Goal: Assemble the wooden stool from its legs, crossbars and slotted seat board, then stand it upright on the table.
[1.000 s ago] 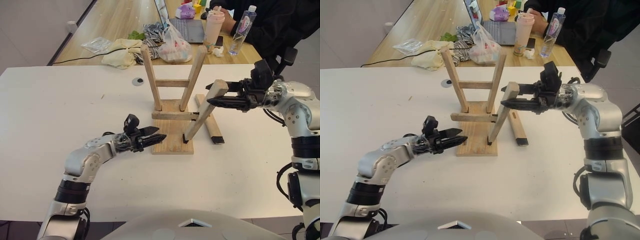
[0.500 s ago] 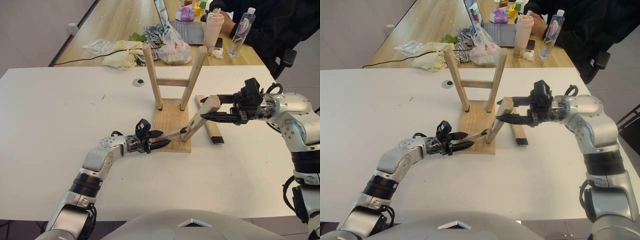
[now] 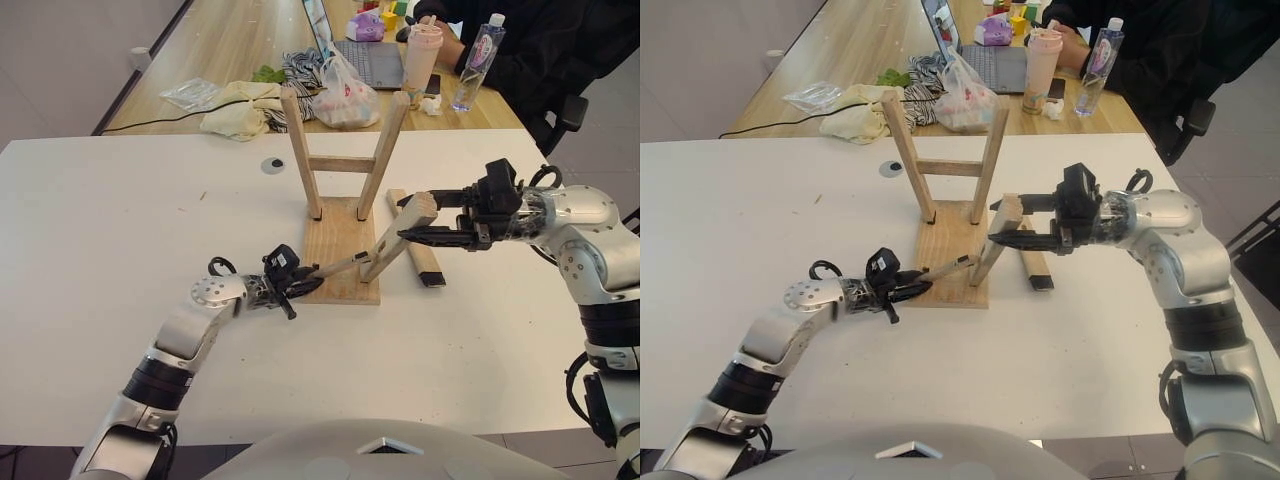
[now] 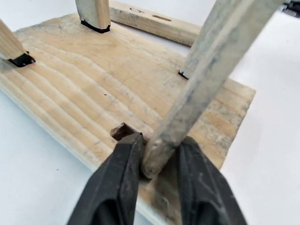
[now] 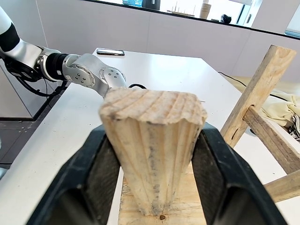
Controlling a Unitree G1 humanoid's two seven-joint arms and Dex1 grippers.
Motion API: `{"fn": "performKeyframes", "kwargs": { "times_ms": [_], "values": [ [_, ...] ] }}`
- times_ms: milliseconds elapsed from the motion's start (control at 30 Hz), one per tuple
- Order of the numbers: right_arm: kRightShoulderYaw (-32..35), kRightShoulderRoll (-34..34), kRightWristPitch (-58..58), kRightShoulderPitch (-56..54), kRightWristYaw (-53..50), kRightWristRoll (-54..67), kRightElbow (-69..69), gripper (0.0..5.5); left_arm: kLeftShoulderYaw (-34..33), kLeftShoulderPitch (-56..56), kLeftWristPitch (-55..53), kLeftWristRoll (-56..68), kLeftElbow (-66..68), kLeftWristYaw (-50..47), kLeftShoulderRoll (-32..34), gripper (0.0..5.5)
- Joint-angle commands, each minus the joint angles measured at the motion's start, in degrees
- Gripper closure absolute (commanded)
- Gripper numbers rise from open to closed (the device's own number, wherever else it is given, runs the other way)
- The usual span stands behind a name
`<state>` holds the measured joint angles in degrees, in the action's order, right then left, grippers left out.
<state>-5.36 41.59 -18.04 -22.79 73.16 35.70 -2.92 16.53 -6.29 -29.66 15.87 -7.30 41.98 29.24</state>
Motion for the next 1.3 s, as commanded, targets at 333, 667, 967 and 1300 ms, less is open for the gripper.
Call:
{"fn": "performKeyframes", "kwargs": {
  "times_ms": [333,667,967,1300],
  "values": [
    [-9.4,1.7,-0.3,4.8,-5.2,-11.8,2.6,3.45,1.8,-10.4,2.7,-5.6,4.5,12.2,8.8,5.14],
    [-11.4,2.5,0.5,3.2,-7.2,-13.1,2.8,3.45,2.7,-22.4,6.8,-9.3,3.9,34.1,25.9,5.14],
    [-15.4,3.4,0.1,-1.8,-6.4,-14.9,2.8,3.45,9.6,-39.6,11.6,-15.9,13.3,47.0,22.0,5.14],
    [-18.2,2.5,0.7,-3.3,-7.5,-15.4,3.3,3.45,12.4,-48.0,14.5,-19.1,24.8,48.0,13.0,5.14]
  ]
}}
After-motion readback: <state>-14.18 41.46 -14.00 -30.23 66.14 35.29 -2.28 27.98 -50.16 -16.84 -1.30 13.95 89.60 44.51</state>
